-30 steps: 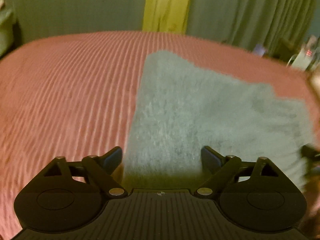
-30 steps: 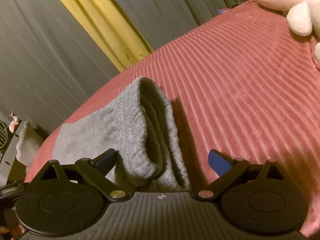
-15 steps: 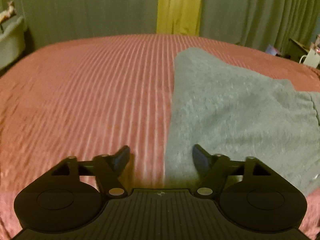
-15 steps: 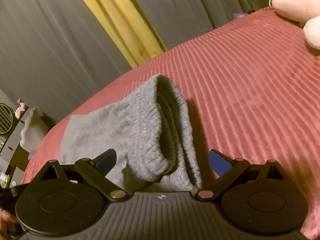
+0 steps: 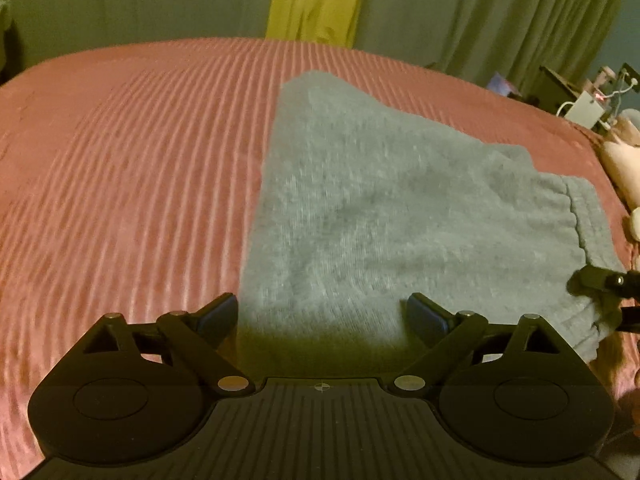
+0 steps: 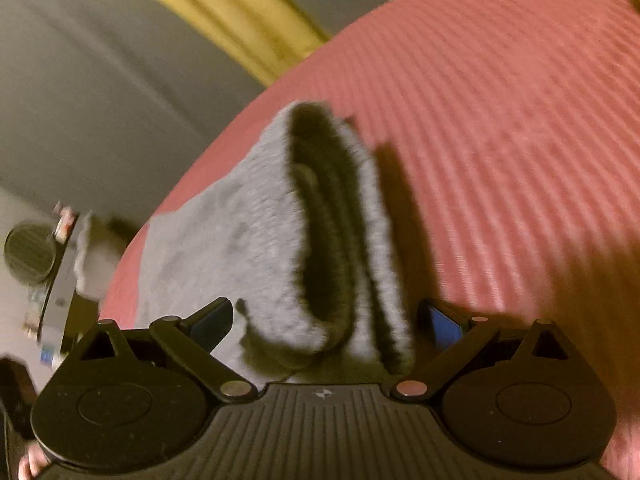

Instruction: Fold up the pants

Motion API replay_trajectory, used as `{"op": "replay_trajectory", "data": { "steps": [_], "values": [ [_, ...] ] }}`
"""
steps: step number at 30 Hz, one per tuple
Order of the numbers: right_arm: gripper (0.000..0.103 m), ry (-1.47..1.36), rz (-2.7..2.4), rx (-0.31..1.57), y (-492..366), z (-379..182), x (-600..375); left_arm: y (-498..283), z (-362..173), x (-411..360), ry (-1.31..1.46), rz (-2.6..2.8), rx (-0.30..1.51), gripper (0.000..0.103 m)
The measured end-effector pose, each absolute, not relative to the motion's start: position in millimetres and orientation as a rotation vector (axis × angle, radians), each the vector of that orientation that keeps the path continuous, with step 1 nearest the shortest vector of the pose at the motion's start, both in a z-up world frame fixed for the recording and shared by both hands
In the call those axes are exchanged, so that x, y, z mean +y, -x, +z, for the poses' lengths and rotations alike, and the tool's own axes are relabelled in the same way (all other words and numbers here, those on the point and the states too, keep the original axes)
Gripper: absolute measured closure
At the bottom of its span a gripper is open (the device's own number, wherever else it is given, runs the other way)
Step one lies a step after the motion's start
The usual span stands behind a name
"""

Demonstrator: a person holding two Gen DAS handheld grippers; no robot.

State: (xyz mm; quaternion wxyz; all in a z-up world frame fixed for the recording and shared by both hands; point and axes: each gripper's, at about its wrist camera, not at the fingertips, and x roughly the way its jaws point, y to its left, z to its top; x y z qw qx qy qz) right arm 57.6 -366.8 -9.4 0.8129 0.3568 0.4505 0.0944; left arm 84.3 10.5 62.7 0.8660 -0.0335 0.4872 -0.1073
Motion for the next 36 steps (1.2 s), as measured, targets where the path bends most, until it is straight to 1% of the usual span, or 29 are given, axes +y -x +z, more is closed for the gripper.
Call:
{"op": "replay_trajectory", "data": {
  "steps": [4,7,9,12,16,22,26,27,28,29,30,31,33,36],
  "values": [
    [0.004,-0.612,0.239,0.922,-62,-9,-353,-96,52,15,0.120,-0.249,1.057,0.007],
    [0.004,-0.564,0.283,0.954,-72,-11,-347,-104,40,23,0.175,-0.295,1.076,0.006],
    [0.004,-0.594,0.305,0.980,-85,-15,-347,-109,30,29,0.221,-0.332,1.095,0.002],
    [0.004,-0.663,0.322,1.028,-102,-20,-356,-114,21,36,0.264,-0.389,1.088,0.000],
    [0.004,-0.726,0.364,1.032,-114,-29,-364,-124,17,34,0.274,-0.431,1.091,0.000],
    [0.004,-0.794,0.407,1.034,-127,-39,-376,-148,12,28,0.272,-0.472,1.142,0.000],
    [0.004,-0.773,0.412,1.046,-125,-37,-377,-151,16,12,0.232,-0.444,1.136,0.000],
    [0.004,-0.771,0.402,1.042,-124,-36,-375,-149,17,10,0.221,-0.438,1.130,0.001],
    [0.007,-0.763,0.391,1.038,-123,-34,-373,-147,18,8,0.210,-0.438,1.123,0.004],
    [0.012,-0.748,0.379,1.036,-122,-31,-368,-145,21,7,0.201,-0.438,1.115,0.011],
    [0.022,-0.719,0.365,1.037,-122,-29,-362,-140,24,9,0.204,-0.439,1.108,0.015],
    [0.031,-0.704,0.365,1.036,-122,-28,-356,-139,24,11,0.211,-0.442,1.104,0.016],
    [0.032,-0.721,0.392,1.034,-119,-29,-358,-140,21,14,0.221,-0.445,1.104,0.017],
    [0.032,-0.738,0.394,1.049,-124,-35,-358,-145,19,14,0.225,-0.430,1.117,0.018]
  ]
}}
